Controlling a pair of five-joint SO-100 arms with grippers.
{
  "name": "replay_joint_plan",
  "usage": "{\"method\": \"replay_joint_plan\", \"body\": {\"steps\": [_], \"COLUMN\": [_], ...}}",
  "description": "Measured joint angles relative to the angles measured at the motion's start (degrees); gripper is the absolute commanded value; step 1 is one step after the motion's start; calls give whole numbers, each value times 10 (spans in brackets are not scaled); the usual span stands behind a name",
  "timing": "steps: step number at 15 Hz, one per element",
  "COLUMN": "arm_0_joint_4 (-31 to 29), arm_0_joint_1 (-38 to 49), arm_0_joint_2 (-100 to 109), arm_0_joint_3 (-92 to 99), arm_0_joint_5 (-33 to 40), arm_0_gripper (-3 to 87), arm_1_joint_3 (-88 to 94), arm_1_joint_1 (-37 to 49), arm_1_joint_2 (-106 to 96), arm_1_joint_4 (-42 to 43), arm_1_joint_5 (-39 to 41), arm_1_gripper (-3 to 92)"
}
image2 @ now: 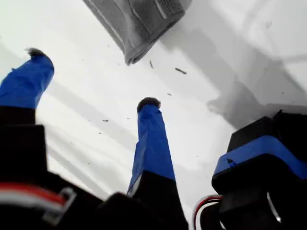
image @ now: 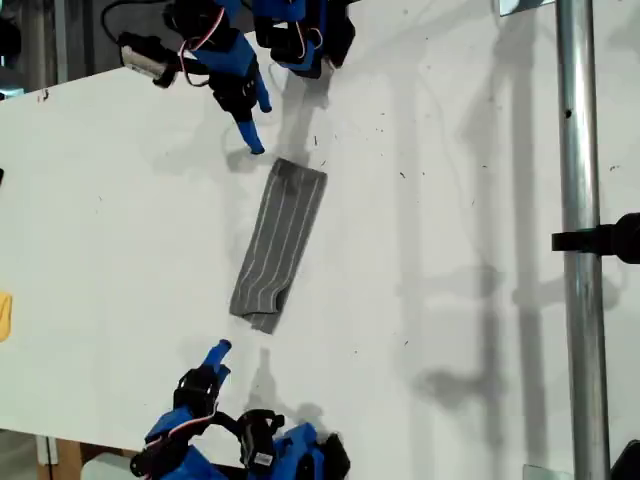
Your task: Grasp corners of a towel and fold twice.
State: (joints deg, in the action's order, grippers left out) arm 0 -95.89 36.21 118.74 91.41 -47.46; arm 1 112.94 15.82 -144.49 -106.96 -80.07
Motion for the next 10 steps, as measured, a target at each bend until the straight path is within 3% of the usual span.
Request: {"method": "replay_joint_plan", "body": {"steps": [1, 2, 4, 5, 6, 8, 10], "arm_0_joint_4": [10, 18, 53, 99, 138, 156, 159], "arm_0_joint_1": [-18, -53, -156, -214, -263, -295, -313], "arm_0_joint_2": [104, 210, 451, 583, 708, 784, 798], "arm_0_joint_3": [78, 158, 328, 423, 497, 581, 638], "arm_0_joint_5": [-38, -83, -220, -261, -280, -314, -335], "arm_0_gripper": [7, -26, -26, -26, -26, -26, -26], "arm_1_joint_3": [62, 105, 163, 169, 170, 170, 170], "arm_1_joint_1": [-32, -98, -212, -253, -259, -265, -259], "arm_1_joint_2": [-94, -165, -198, -185, -178, -178, -171], "arm_1_joint_4": [0, 0, 0, 0, 0, 0, 0], "arm_1_joint_5": [-50, -116, -254, -288, -301, -307, -308], "arm_1_gripper": [325, 326, 330, 327, 328, 370, 473]}}
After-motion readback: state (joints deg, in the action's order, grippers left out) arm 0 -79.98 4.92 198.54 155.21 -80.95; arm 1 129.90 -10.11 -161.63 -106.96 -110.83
